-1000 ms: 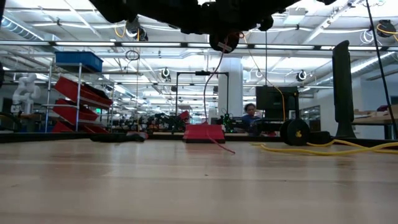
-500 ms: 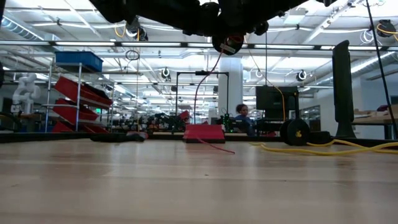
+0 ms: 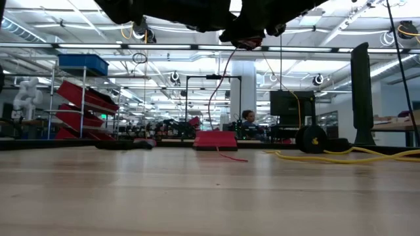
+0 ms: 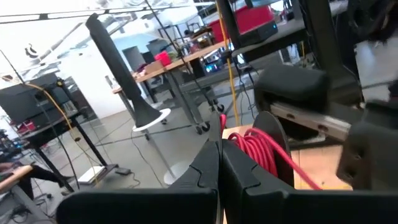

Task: Coil cords
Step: Coil the red wire onto the spool

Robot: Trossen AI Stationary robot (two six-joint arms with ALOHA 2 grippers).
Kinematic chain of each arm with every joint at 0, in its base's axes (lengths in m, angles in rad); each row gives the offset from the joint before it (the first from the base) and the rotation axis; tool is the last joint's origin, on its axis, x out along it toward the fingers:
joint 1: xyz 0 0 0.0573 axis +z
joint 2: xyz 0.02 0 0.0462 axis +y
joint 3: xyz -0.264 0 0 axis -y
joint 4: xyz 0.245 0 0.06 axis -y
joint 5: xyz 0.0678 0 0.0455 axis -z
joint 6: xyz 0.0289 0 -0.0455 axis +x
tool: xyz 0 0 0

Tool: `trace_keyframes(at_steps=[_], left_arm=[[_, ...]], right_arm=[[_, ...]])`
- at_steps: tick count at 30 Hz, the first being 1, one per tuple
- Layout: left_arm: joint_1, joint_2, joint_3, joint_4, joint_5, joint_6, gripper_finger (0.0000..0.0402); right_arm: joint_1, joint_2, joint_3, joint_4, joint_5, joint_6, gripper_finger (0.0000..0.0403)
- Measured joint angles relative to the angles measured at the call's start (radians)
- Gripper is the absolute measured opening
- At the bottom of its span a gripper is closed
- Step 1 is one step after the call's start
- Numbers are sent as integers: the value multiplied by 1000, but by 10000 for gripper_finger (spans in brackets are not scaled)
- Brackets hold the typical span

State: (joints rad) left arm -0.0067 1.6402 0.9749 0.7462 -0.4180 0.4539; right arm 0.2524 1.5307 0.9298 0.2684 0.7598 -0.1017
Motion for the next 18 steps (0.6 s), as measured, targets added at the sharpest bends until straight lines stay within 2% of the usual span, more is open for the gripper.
trace_keyframes(at_steps=[11, 18], left_arm=[[-2, 0, 0, 27, 0, -73, 0], [-2, -14, 0, 65, -1, -150, 0]], right_arm=[[0, 0, 0, -104, 1, 12, 0], [18, 0, 0, -128, 105, 6, 0]])
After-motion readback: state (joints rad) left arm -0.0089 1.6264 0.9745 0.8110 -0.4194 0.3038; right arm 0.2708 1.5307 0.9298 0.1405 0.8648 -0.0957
